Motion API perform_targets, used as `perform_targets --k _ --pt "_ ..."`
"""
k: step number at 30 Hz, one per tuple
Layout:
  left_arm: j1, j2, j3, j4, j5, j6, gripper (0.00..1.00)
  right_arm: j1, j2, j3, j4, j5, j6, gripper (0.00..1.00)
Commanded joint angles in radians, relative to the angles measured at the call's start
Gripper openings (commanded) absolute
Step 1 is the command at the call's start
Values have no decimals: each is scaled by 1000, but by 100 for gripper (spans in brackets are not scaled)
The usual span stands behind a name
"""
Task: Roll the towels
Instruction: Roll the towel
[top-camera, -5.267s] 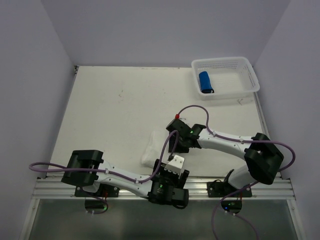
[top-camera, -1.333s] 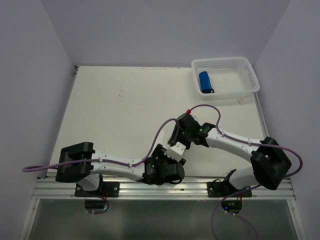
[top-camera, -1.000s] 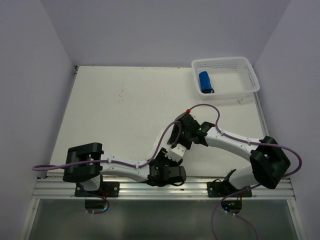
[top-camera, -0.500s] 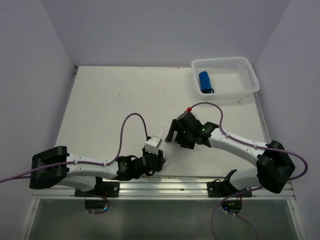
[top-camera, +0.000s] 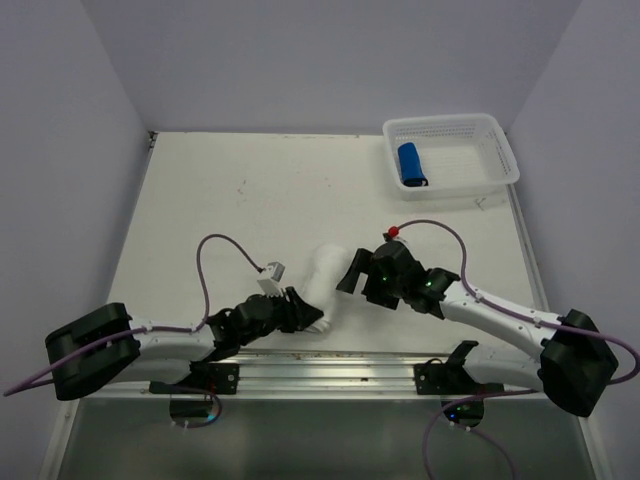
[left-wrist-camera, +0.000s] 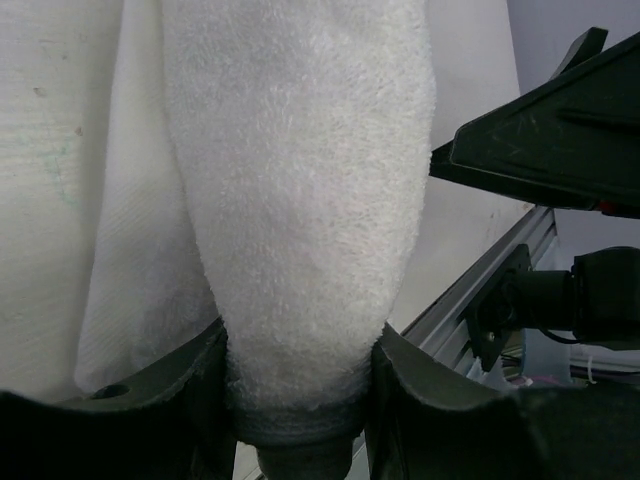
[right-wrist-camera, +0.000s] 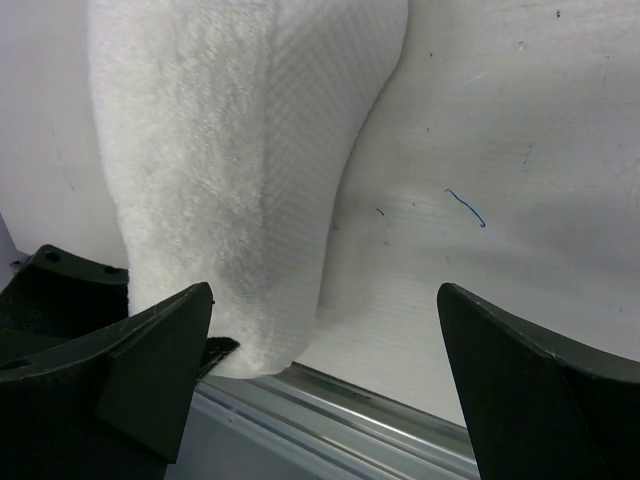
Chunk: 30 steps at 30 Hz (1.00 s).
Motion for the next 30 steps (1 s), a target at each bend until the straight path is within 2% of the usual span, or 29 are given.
perform_targets --k 1,4,12,18,21,25,30 --pt "46 18 -61 89 136 -80 18 -2 1 -36 186 -39 11 99" --pt "74 22 -107 159 168 -117 17 10 71 -18 272 -39 13 99" --pt "83 22 -104 155 181 -107 16 53 247 47 346 -53 28 99" --pt "97 35 -112 181 216 -105 15 88 302 64 446 -23 31 99" --pt "106 36 -126 190 224 -110 14 99 294 99 394 10 7 99" --pt "121 35 -144 201 224 -114 14 114 253 165 164 92 -26 99" --pt "137 41 -137 203 234 -105 14 120 164 151 87 140 -62 99"
